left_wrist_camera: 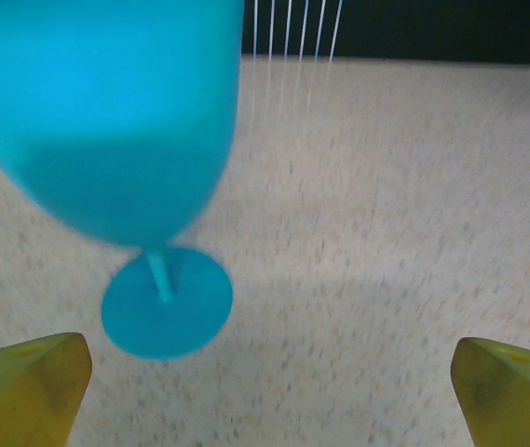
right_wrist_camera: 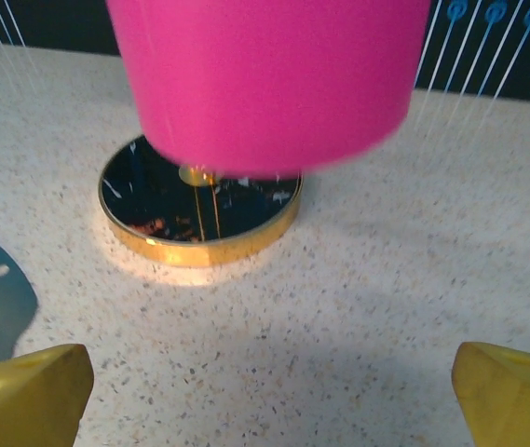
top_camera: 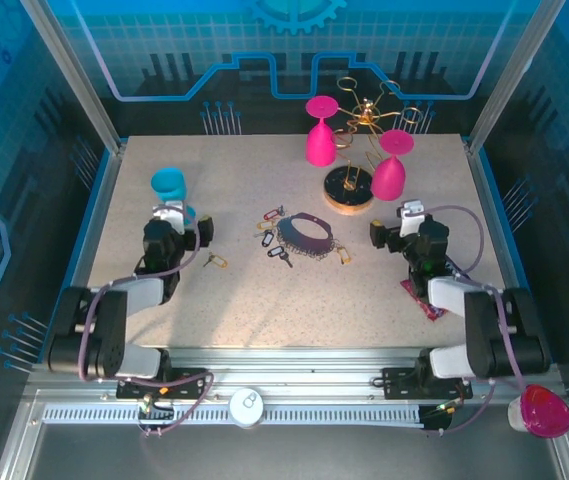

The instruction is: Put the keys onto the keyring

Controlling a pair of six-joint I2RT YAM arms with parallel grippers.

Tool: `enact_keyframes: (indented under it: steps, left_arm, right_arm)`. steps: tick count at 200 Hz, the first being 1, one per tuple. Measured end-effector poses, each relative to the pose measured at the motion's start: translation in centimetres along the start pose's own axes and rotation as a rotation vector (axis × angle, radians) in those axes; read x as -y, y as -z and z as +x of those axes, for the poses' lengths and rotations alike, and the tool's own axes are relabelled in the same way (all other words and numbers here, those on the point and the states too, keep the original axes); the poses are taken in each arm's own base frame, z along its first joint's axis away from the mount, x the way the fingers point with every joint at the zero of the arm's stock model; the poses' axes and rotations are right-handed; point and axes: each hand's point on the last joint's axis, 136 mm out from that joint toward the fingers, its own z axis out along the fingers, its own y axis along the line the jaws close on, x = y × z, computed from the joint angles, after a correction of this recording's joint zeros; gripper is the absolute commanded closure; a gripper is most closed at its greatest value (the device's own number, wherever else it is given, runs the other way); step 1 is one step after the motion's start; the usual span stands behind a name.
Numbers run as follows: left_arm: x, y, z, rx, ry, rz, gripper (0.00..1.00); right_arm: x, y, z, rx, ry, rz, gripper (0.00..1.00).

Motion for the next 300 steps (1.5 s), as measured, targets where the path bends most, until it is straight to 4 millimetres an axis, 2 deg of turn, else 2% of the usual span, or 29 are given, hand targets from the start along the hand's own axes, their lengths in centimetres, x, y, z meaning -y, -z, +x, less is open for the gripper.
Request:
enact_keyframes:
  steps: [21,39,55,81,106,122,150,182,223,245,267,300]
  left_arm:
    - [0.4,1.5,-4.8,0.109,0.029,0.011,0.01]
    - [0.7,3.0,-7.4,0.16,0.078,0.025,0.01]
    - [0.9,4.1,-8.4,0.16,0.136,0.042,0.01]
    - [1.6,5.4,-8.9,0.116,0.24,0.082,0.0]
    - [3.4,5.9,-8.6,0.035,0.323,0.143,0.01]
    - [5.5,6.2,-8.1,-0.029,0.343,0.194,0.01]
    - [10.9,6.7,-6.4,-0.162,0.327,0.297,0.04]
    - [16.7,7.0,-3.3,-0.325,0.305,0.365,0.11]
    - [23.2,7.2,1.2,-0.498,0.279,0.359,0.22]
    - [25.7,6.8,3.1,-0.552,0.28,0.324,0.3]
    - [27.4,5.9,4.8,-0.598,0.298,0.279,0.37]
    - [28.7,4.4,7.0,-0.652,0.342,0.219,0.47]
  right_arm:
    - [-1.1,1.4,-4.4,0.092,-0.011,-0.02,0.06]
    - [-2.7,2.6,-5.9,0.124,-0.057,-0.06,0.13]
    - [-4.3,3.3,-5.4,0.083,-0.116,-0.1,0.22]
    - [-6.4,3.7,-3.1,-0.077,-0.236,-0.132,0.37]
    - [-7.7,4.0,-1.6,-0.227,-0.336,-0.151,0.39]
    - [-8.8,4.2,-0.7,-0.312,-0.364,-0.164,0.39]
    - [-10.4,4.7,1.0,-0.439,-0.392,-0.172,0.43]
    - [-11.9,4.9,2.0,-0.539,-0.408,-0.171,0.47]
    - [-11.5,5.1,2.9,-0.585,-0.431,-0.11,0.54]
    - [-10.9,5.4,3.2,-0.594,-0.43,-0.074,0.55]
    - [-10.4,5.8,2.6,-0.569,-0.436,-0.056,0.55]
    - [-10.0,6.6,2.2,-0.542,-0.442,-0.044,0.56]
